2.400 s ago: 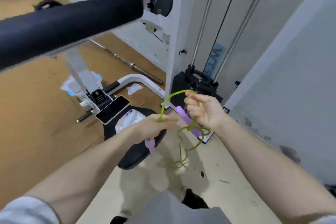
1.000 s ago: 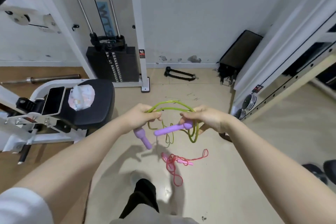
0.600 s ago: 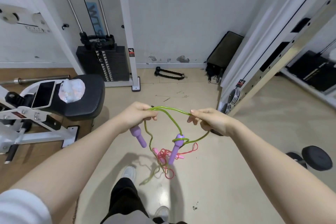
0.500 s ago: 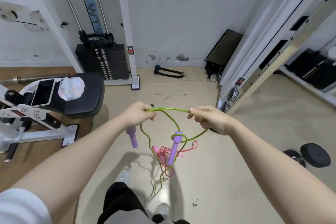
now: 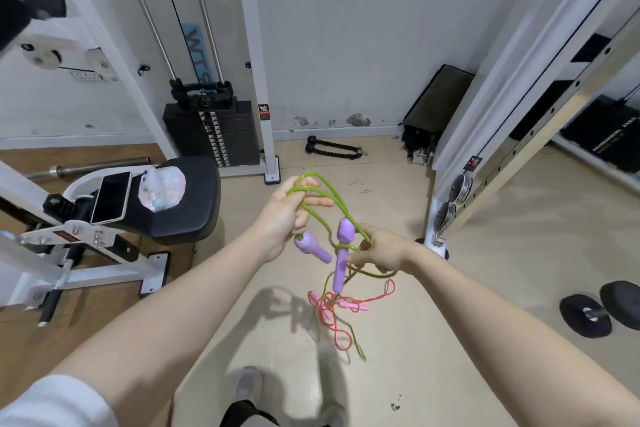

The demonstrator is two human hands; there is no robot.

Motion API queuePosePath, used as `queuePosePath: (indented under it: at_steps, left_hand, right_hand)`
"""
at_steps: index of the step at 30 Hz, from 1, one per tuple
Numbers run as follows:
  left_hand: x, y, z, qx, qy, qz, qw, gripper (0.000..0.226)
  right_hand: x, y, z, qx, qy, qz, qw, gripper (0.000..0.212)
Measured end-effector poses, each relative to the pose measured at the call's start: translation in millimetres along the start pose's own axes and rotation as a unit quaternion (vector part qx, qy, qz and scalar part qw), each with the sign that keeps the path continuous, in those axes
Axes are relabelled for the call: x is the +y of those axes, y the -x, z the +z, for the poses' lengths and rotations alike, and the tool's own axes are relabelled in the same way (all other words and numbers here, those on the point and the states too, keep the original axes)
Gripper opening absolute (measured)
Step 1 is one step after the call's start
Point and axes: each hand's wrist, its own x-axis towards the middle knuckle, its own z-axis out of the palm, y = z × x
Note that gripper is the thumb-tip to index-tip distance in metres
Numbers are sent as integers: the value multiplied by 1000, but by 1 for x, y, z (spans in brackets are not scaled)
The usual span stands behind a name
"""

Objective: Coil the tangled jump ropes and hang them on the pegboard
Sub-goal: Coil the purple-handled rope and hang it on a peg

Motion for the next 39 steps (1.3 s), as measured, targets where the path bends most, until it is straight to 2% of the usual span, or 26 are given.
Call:
queuePosePath:
  at_steps: [2,3,5,9,10,12,13,14,15,17,18,20,21,22,23,24,26,28,30,31,33,36,39]
  left_hand:
    - [5,1,-10,16,-13,11,1000,27]
    - [6,-1,-16,36,-23,17,999,24]
    - [8,-4,-27,85,-42,24,995,19]
    - [6,-7,-40,153,-43,14,987,12]
    - [5,-9,-44,171,-61,17,983,14]
    - [6,-12,-55,195,-111,24,974,17]
    - [8,-14,-59,193,-129,24,972,18]
    - [11,-15,-63,182,-135,16,974,18]
    - [15,-16,-68,169,-132,0,977,21]
    - [21,-24,-81,151,-195,-31,969,28]
    - [21,-31,-91,146,-283,-34,947,30]
    - [21,-44,-116,152,-456,-37,876,29]
    - [21,-48,-127,153,-501,-35,851,27]
    - [21,-52,-135,151,-514,-31,844,22]
    - [23,-53,-140,139,-504,-27,852,18]
    - [25,-54,-142,116,-477,-30,871,22]
    - [32,-51,-141,31,-330,-74,941,35]
    - [42,-45,-139,-80,-156,-133,976,39]
    - [55,-39,-138,-183,-39,-154,970,37]
    - [62,-35,-138,-228,4,-160,960,35]
    - [74,-28,-138,-293,67,-153,941,34]
    - [82,-25,-141,-324,128,-87,933,36]
    - [86,-30,-151,-286,179,-38,941,50]
  right_hand:
    - [-11,-7,4,38,89,-24,995,20]
    - [-18,-10,6,48,132,-27,990,18]
    - [-36,-12,8,43,177,-16,983,27]
    - [-70,-11,13,-71,148,71,984,51]
    - [-74,-14,14,-65,175,97,978,49]
    - [-77,-19,15,0,266,123,956,33]
    - [-77,-21,17,15,265,128,956,25]
    - [-77,-24,20,15,212,128,969,23]
    - [-79,-26,22,16,110,118,987,23]
    - [-85,-30,22,52,-100,55,992,27]
    - [-91,-31,20,88,-170,22,981,31]
    - [-103,-37,14,169,-263,-19,950,34]
    - [-109,-39,12,202,-295,-28,934,35]
    - [-114,-42,10,226,-325,-34,918,36]
    - [-119,-43,11,242,-353,-39,903,38]
    - [-124,-45,12,252,-373,-39,892,41]
    - [-135,-49,16,257,-392,-13,883,47]
    - [-143,-54,16,274,-418,17,866,50]
    - [-145,-58,15,304,-432,28,848,43]
    - [-144,-61,15,311,-403,33,860,36]
    - [-141,-65,19,276,-285,53,916,26]
    - [-141,-72,35,161,-98,73,979,20]
    - [-151,-73,57,46,61,93,993,18]
